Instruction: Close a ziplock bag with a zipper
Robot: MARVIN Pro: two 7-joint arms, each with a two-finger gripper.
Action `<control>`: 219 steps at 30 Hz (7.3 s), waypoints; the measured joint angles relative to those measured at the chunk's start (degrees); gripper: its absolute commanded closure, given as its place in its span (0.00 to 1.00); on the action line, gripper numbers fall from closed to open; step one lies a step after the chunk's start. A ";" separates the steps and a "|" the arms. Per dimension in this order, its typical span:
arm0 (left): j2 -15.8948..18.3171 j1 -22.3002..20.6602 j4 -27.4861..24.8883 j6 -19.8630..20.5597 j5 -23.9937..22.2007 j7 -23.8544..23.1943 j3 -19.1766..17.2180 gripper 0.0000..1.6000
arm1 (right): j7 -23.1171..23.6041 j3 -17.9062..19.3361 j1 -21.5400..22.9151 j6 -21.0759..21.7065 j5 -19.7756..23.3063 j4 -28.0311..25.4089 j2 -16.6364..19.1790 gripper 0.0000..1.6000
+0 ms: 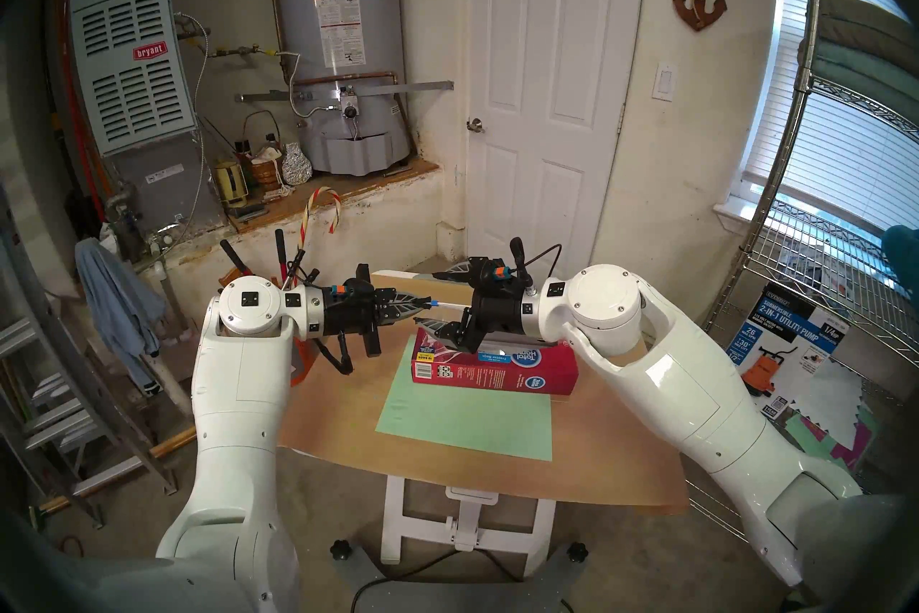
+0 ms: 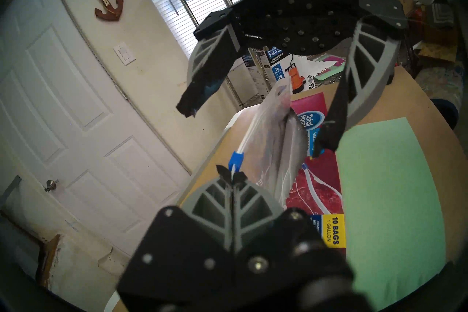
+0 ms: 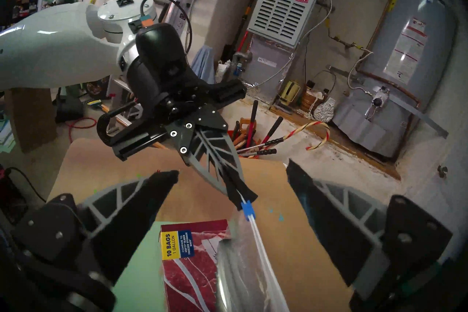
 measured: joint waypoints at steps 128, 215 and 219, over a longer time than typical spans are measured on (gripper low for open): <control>0.04 -1.37 2.68 -0.86 -1.71 -0.67 -2.79 1.00 | -9.31 -2.52 -1.14 -3.97 -4.58 5.93 -4.18 1.00; 3.35 -7.23 10.61 -4.25 -3.39 -0.70 5.79 0.51 | -9.47 0.15 -2.80 -6.88 -4.01 6.91 1.50 1.00; 3.44 -8.06 11.82 -4.78 -3.85 -0.55 6.64 0.53 | -9.47 0.07 -2.80 -6.89 -3.99 6.85 1.50 1.00</control>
